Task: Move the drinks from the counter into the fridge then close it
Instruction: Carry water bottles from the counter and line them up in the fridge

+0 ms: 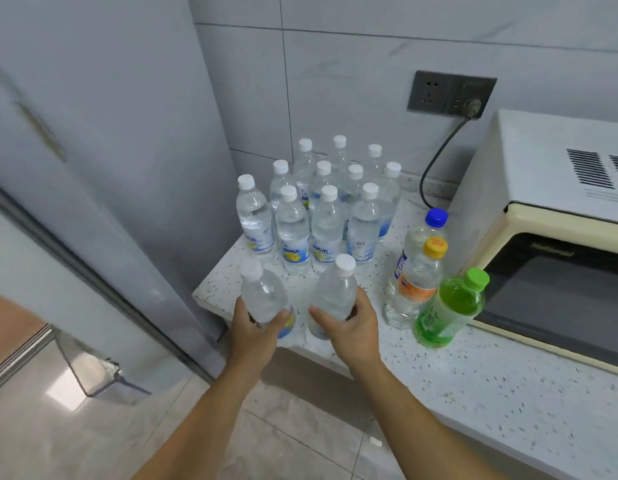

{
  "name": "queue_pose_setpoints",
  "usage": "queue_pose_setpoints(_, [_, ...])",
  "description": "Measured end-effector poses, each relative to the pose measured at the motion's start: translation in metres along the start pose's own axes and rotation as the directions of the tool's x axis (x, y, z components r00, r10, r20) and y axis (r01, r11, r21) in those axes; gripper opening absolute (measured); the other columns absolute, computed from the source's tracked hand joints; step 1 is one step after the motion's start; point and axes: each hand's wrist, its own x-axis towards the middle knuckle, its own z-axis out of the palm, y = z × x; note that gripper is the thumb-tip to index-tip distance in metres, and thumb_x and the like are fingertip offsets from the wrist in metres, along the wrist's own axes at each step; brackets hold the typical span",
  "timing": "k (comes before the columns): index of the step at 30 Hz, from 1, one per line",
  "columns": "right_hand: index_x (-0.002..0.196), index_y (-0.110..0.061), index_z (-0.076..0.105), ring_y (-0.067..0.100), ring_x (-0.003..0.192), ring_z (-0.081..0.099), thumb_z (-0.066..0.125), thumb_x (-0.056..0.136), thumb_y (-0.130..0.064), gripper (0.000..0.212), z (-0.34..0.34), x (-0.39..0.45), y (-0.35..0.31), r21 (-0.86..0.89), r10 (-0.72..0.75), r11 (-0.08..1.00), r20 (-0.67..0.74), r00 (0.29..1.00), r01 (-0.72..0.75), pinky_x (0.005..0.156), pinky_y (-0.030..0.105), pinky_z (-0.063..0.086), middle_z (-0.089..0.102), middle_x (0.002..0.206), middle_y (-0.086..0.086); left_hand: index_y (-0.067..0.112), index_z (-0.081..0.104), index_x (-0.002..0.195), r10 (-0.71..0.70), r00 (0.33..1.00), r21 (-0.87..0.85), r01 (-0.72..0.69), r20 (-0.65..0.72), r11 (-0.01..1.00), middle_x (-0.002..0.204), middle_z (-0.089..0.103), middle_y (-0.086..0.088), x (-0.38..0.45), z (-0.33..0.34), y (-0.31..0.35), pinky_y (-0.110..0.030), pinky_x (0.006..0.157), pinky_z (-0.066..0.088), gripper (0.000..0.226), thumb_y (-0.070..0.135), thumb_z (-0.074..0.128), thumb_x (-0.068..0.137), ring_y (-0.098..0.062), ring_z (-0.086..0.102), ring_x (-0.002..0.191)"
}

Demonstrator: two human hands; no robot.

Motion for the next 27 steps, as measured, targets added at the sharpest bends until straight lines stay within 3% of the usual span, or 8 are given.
queue_pose_setpoints(4, [0.108,-0.024,0.065,0.004,0.086,0.07,0.09,0.07,-0.023,0.045,-0.024,-0.022,0.01,0.044,0.024,0.999,0.046,0.999,-0.026,0.069,0.016,0.054,0.073,0.097,-0.009,0.041,0.051,0.128,-0.019,0.993,-0.109,0.032,0.117,0.994,0.115,0.069,0.019,-0.045,-0.026,-0.025,-0.022,0.078,0.057,0.06,0.019,0.081,0.081,-0.004,0.068,0.104])
queue_pose_setpoints(9, [0.107,-0.021,0.068,0.016,0.086,0.075,0.082,0.08,-0.025,0.031,-0.021,-0.054,0.02,0.155,0.149,0.971,0.204,0.968,-0.182,0.065,0.02,0.057,0.077,0.095,-0.002,0.025,0.055,0.126,-0.096,0.983,-0.328,0.143,0.155,0.934,0.122,0.07,0.0,-0.105,-0.068,-0.054,-0.031,0.081,0.058,0.054,0.035,0.079,0.079,-0.022,0.068,0.111])
queue_pose_setpoints(12, [0.107,-0.023,0.07,0.02,0.09,0.075,0.072,0.081,-0.039,0.03,0.002,-0.079,0.022,0.153,0.208,0.949,0.347,0.914,-0.274,0.069,0.027,0.06,0.077,0.098,0.002,0.02,0.054,0.13,-0.182,0.97,-0.496,0.239,0.161,0.835,0.119,0.072,-0.006,-0.134,-0.095,-0.066,-0.032,0.077,0.059,0.046,0.029,0.061,0.086,-0.027,0.07,0.105])
queue_pose_setpoints(14, [0.111,-0.023,0.07,0.025,0.096,0.074,0.07,0.078,-0.049,0.041,0.021,-0.099,0.027,0.12,0.255,0.932,0.453,0.854,-0.342,0.077,0.035,0.06,0.077,0.103,0.005,0.019,0.053,0.132,-0.243,0.96,-0.575,0.277,0.137,0.77,0.121,0.071,-0.007,-0.149,-0.116,-0.073,-0.035,0.077,0.059,0.048,0.031,0.054,0.085,-0.028,0.07,0.106])
queue_pose_setpoints(20, [0.121,-0.022,0.062,0.021,0.096,0.074,0.064,0.082,-0.053,0.049,0.091,-0.173,0.035,-0.035,0.39,0.87,0.66,0.643,-0.492,0.072,0.029,0.059,0.076,0.106,0.002,0.011,0.052,0.137,-0.423,0.906,-0.703,0.291,-0.015,0.649,0.129,0.064,-0.019,-0.182,-0.195,-0.096,-0.052,0.08,0.06,0.062,0.047,0.046,0.087,-0.037,0.066,0.11])
queue_pose_setpoints(23, [0.118,-0.036,0.059,0.015,0.095,0.074,0.062,0.087,-0.052,0.035,0.139,-0.203,0.029,-0.138,0.46,0.836,0.705,0.54,-0.532,0.074,0.033,0.061,0.076,0.102,-0.009,0.015,0.057,0.133,-0.49,0.869,-0.777,0.264,-0.066,0.572,0.125,0.068,-0.016,-0.192,-0.245,-0.109,-0.053,0.076,0.06,0.062,0.054,0.045,0.086,-0.035,0.068,0.107])
queue_pose_setpoints(25, [0.113,-0.043,0.061,0.019,0.098,0.073,0.06,0.091,-0.051,0.024,0.177,-0.217,0.02,-0.188,0.523,0.786,0.71,0.472,-0.589,0.084,0.043,0.06,0.076,0.104,-0.008,0.014,0.059,0.132,-0.523,0.848,-0.82,0.235,-0.09,0.522,0.129,0.065,-0.017,-0.196,-0.283,-0.117,-0.056,0.086,0.056,0.068,0.059,0.046,0.083,-0.038,0.064,0.115])
queue_pose_setpoints(27, [0.115,-0.028,0.068,0.029,0.095,0.073,0.064,0.086,-0.048,0.035,0.218,-0.228,0.009,-0.205,0.585,0.701,0.712,0.387,-0.683,0.084,0.048,0.059,0.075,0.111,0.01,0.011,0.06,0.132,-0.532,0.84,-0.839,0.212,-0.105,0.501,0.13,0.064,-0.019,-0.198,-0.322,-0.124,-0.058,0.099,0.048,0.074,0.063,0.047,0.081,-0.041,0.06,0.121])
